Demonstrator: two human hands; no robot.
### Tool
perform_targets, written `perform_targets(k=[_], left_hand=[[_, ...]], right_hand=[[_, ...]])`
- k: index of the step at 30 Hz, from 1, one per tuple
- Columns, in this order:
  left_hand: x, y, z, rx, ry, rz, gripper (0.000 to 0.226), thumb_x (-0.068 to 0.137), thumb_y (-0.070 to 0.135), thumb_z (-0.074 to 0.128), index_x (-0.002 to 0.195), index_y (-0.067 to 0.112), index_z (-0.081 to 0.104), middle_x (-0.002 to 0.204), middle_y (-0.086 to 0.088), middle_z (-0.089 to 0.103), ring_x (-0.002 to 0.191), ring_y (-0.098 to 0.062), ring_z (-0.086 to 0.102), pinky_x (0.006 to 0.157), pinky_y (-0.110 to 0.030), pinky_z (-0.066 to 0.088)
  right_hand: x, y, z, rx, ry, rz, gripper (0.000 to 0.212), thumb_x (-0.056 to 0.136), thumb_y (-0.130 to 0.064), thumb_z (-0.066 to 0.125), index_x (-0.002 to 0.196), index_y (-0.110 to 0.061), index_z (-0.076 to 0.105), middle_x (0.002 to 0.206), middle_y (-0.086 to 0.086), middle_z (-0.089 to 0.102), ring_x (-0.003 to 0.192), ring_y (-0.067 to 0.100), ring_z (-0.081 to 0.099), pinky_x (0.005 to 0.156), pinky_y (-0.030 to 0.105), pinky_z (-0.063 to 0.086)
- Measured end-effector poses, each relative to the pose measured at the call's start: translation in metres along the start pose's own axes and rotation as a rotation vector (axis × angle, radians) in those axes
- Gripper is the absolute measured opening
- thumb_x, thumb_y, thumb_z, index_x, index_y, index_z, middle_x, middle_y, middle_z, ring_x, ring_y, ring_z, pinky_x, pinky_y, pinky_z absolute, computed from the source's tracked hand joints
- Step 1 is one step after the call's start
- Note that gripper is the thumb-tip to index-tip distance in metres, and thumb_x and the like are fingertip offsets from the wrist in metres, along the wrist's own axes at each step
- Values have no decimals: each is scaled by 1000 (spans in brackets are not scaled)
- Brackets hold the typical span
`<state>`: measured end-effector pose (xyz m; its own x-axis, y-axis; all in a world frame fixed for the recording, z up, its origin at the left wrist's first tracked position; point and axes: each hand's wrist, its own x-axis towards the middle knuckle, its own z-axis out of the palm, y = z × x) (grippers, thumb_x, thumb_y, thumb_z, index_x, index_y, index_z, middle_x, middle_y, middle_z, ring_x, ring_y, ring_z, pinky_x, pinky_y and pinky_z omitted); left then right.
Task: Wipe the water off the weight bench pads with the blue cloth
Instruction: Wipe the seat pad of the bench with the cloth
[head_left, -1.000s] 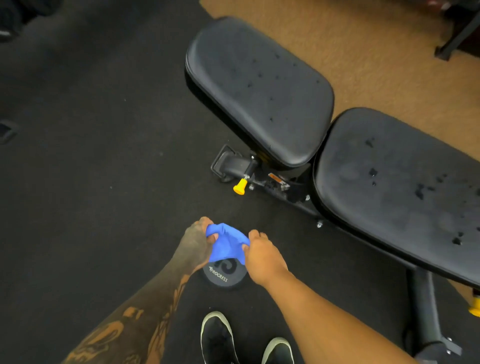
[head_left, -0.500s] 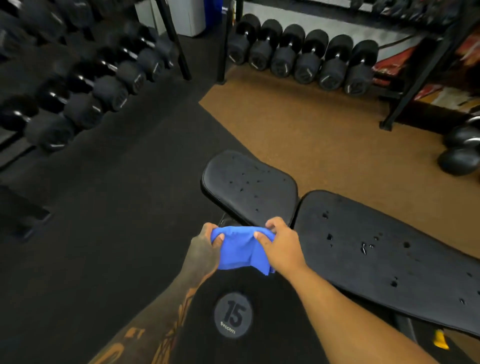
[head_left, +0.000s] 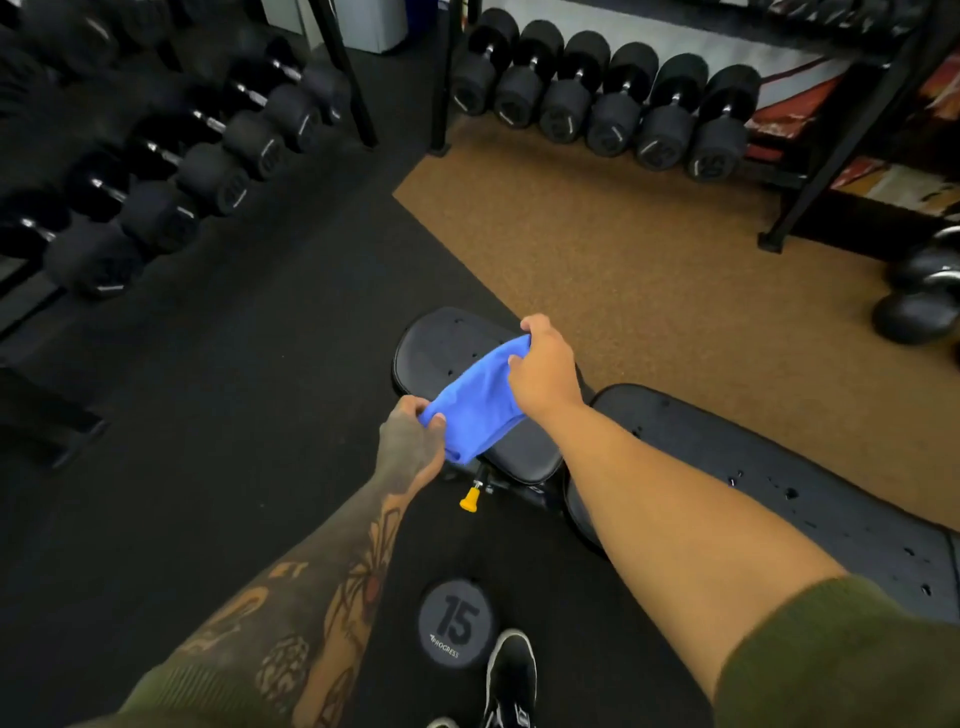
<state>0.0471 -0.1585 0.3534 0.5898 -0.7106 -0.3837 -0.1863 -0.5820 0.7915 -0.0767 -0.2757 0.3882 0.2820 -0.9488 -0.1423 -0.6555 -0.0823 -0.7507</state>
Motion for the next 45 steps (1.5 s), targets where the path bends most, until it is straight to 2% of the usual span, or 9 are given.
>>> perform_targets(k=[5,15,22,25,29,32,35,40,45], left_hand=[[37,6,21,8,52,-68,10,89,12,51,97,8,57,89,-5,61,67,-14,54,54,-25,43],[90,-11,44,-59,58,-157,8,91,15,55,99,12,54,91,-4,62,70,-13,57,54,-26,43],[119,-29,45,70,22,-70,9,92,16,53,99,10,51,91,-9,62,71,-17,58,57,-27,43],[123,-30,41,374,16,26,16,93,28,52,94,13,47,85,-7,60,76,-27,59,66,-35,45],[134,-30,29,601,293,238,24,89,35,55,101,14,57,102,-7,55,97,-29,52,82,-46,41],[168,-20,17,343,249,138,39,95,32,47,132,19,50,133,-10,49,121,-31,45,100,-49,35],[214,-18,9,-109,4,-87,42,100,30,35,141,22,45,144,-7,48,130,-24,46,112,-33,29],[239,-15,7,-345,-248,-253,36,101,27,37,129,27,58,121,-1,68,106,-18,67,95,-40,53],[239,-9,12,-424,-308,-241,37,102,24,36,134,26,55,123,3,66,109,-14,65,94,-35,52]], right_hand=[[51,7,22,-75,-35,-71,49,92,2,43,140,-10,39,138,13,43,123,29,46,100,39,42],[109,23,74,-239,-97,-163,47,92,6,43,134,-14,41,125,8,44,111,23,47,80,35,44],[138,29,101,-253,-64,-138,47,92,3,46,135,-15,41,124,7,43,111,24,48,80,41,48],[135,32,112,-279,10,-119,54,93,-9,55,143,-17,35,140,7,36,126,25,39,96,39,43],[112,38,135,-368,20,-52,58,100,-33,45,150,-16,24,161,14,7,147,32,9,119,44,14],[99,50,151,-390,-79,19,63,102,-43,32,155,-18,10,163,14,-7,149,32,-6,121,46,5],[97,58,160,-427,-116,38,65,101,-49,26,156,-22,2,162,12,-14,149,30,-13,120,46,1],[110,55,168,-423,-110,27,63,101,-49,21,155,-25,-3,161,13,-19,147,30,-22,120,44,-6],[115,42,183,-445,-45,-25,60,99,-46,11,155,-27,-1,161,16,-16,147,35,-18,118,45,-8]])
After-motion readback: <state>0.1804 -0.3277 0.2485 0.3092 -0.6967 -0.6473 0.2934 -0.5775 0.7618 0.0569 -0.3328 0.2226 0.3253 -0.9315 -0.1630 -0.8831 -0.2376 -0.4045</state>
